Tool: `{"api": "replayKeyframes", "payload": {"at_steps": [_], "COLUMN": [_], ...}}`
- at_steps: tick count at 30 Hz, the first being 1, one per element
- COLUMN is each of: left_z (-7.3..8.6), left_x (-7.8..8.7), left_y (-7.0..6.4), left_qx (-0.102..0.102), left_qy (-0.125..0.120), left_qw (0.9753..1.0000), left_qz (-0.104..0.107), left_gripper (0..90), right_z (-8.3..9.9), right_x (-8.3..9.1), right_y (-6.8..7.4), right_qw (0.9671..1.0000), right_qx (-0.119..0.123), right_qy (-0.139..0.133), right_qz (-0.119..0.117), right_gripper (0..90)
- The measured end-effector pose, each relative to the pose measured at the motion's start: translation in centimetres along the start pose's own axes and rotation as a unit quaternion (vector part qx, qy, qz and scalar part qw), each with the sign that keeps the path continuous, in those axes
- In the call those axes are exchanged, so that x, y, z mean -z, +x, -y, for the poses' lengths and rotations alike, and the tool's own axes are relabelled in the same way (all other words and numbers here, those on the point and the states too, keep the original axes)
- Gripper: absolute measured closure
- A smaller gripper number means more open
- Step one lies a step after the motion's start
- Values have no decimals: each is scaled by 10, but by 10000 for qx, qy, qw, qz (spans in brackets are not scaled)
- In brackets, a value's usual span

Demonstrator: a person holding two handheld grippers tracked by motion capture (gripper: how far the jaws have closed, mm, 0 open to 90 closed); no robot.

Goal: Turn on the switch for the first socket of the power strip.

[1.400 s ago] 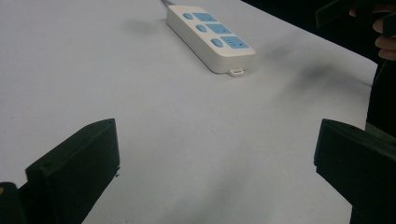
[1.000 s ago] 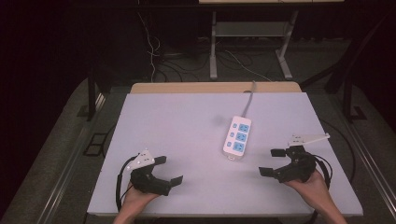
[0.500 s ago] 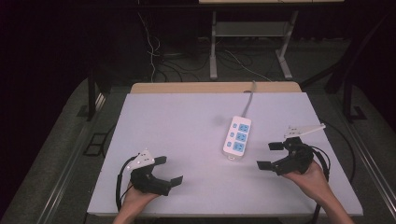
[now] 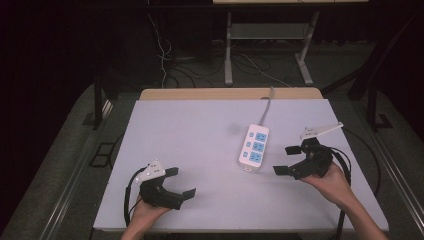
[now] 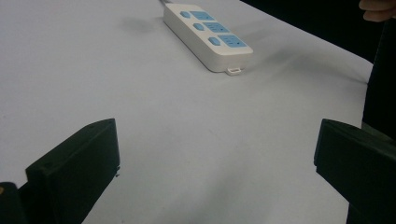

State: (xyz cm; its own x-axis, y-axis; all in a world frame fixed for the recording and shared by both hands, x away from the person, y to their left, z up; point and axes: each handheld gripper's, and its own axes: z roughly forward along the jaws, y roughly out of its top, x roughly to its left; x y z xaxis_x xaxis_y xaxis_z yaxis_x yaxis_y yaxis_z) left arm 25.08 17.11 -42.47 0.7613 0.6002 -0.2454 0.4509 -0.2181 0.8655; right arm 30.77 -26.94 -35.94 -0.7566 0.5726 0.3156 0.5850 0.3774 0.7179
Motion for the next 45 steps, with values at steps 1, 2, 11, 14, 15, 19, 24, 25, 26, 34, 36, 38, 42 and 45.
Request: {"api": "replayKeyframes", "payload": {"at_steps": [1, 2, 11, 14, 15, 19, 24, 25, 26, 34, 36, 38, 42, 45], "left_z": [0, 0, 0, 0, 0, 1, 1, 0, 1, 1, 1, 0, 1, 1], "left_x": [0, 0, 0, 0, 0, 0, 1, 1, 1, 1, 1, 1, 1, 1], "left_y": [0, 0, 2, 2, 2, 2, 3, 3, 3, 3, 3, 3, 3, 3], "left_qx": [0, 3, 56, 56, 60, 56, 60, 60, 62, 60, 58, 56, 66, 57], "left_qy": [0, 0, 15, 14, 12, 19, 19, 18, 16, 20, 20, 22, 8, 20], "left_qw": [10000, 10000, 10000, 10000, 10000, 10000, 10000, 10000, 10000, 10000, 10000, 10000, 10000, 10000], "left_qz": [2, 0, -4, -5, -4, 4, 0, -1, -2, 3, 5, 1, 4, 3], "left_gripper": [0, 0, 0, 0, 0, 0, 0, 0, 0, 0, 0, 0, 0, 0], "right_z": [0, -3, -18, -25, -26, -32, -40, -40, -42, -55, -60, -62, -68, -70], "right_x": [0, 0, -1, -2, -2, -5, -10, -10, -10, -16, -18, -19, -21, -23], "right_y": [0, -1, -6, -9, -9, -13, -17, -17, -17, -22, -24, -26, -31, -33], "right_qw": [10000, 10000, 9999, 9998, 9998, 9998, 9996, 9996, 9996, 9994, 9993, 9993, 9993, 9993], "right_qx": [0, 20, 78, 98, 97, 75, 90, 90, 93, 109, 105, 80, 32, 9], "right_qy": [0, 14, 127, 170, 179, 190, 259, 259, 276, 338, 344, 354, 373, 371], "right_qz": [0, 14, 17, 7, 7, -53, -59, -59, -61, -43, -52, -40, -33, -30], "right_gripper": [2, 2, 2, 2, 2, 2, 2, 2, 2, 2, 2, 2, 2, 2]}}
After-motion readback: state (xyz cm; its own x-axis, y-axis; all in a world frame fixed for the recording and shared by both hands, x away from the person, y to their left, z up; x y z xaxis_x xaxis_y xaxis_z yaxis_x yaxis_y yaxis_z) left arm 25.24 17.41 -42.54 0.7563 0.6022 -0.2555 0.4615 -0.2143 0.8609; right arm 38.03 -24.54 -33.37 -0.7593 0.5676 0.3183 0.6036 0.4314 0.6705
